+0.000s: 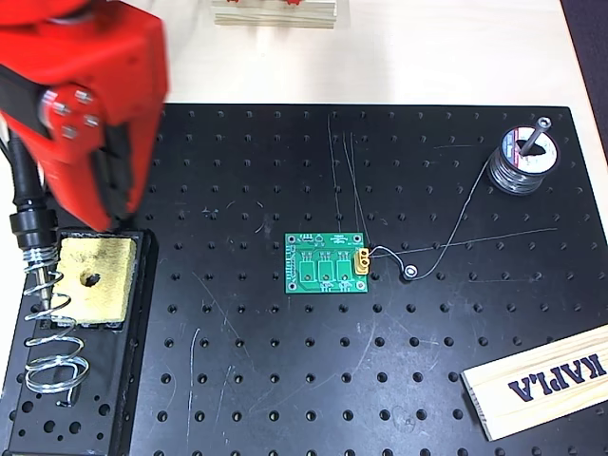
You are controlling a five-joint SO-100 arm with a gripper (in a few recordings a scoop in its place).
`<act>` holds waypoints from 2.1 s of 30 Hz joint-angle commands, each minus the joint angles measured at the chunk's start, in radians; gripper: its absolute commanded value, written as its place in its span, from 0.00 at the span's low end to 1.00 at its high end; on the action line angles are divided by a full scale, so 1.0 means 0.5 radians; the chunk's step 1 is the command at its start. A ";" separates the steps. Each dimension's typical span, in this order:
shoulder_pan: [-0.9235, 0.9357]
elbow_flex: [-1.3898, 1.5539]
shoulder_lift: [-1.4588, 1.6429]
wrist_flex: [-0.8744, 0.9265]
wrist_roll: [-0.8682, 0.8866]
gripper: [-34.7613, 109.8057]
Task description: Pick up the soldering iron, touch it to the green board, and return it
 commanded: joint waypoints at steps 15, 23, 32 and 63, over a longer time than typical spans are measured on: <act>-0.071 -0.325 -0.144 0.064 -0.141 0.24; -0.252 -0.061 0.012 0.067 -0.310 0.24; -0.212 1.571 1.058 -0.448 -0.123 0.24; 0.522 2.071 1.319 -0.715 -0.295 0.34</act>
